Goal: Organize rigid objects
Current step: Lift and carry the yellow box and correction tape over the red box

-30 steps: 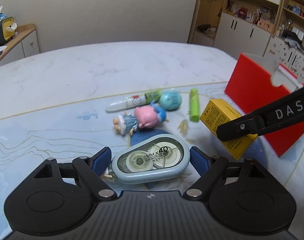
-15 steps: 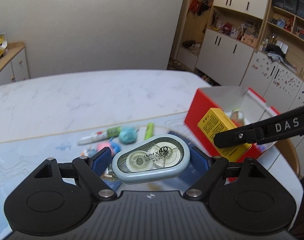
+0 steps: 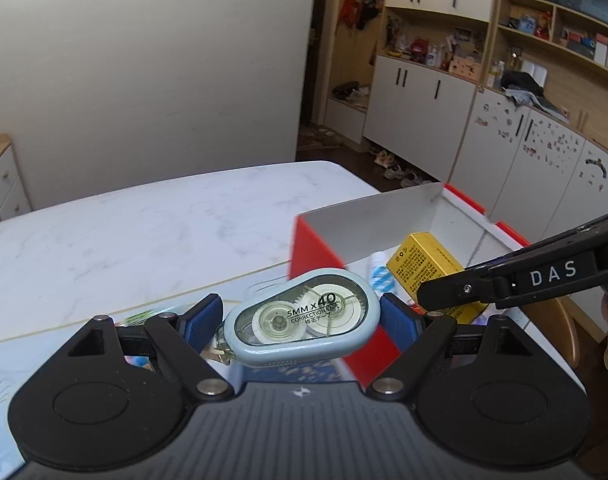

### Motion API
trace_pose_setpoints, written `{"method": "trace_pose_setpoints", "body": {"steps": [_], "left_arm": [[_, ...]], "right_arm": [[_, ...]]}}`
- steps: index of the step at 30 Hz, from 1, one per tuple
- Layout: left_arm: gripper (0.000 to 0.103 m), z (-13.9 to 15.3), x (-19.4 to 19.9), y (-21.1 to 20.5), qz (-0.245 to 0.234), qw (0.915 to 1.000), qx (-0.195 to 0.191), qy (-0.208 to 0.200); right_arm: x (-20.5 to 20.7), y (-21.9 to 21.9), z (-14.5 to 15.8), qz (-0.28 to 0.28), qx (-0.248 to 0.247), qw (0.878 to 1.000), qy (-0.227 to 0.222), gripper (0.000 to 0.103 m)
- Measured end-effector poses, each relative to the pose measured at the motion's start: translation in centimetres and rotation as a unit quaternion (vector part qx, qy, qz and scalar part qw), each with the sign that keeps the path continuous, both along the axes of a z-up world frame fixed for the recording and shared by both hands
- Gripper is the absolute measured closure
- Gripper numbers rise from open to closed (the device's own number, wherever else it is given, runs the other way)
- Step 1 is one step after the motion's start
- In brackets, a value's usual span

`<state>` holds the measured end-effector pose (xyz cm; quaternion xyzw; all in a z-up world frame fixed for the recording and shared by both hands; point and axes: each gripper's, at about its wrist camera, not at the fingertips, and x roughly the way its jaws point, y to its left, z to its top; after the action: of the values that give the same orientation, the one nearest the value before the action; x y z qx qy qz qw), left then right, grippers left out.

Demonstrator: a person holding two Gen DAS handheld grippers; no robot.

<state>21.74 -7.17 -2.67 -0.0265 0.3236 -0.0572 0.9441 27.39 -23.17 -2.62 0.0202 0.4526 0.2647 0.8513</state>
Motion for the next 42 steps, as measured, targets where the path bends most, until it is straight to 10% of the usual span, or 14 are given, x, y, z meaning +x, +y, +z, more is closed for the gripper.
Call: {"method": "trace_pose_setpoints", "body": {"steps": [22,42], "left_arm": [[0.018,-2.7,9.6,-11.3,-0.025,0.9976,0.047,0.044],[0.018,-8.0,17.1,-14.6,-0.004,0.9839,0.075,0.162]], "right_arm": [[7.0,-14.5,-3.7,-0.065,-0.028,0.997,0.002,0.074],[11.6,-12.9,-7.8,0.005,-0.089,0.996,-0.001,0.074]]}}
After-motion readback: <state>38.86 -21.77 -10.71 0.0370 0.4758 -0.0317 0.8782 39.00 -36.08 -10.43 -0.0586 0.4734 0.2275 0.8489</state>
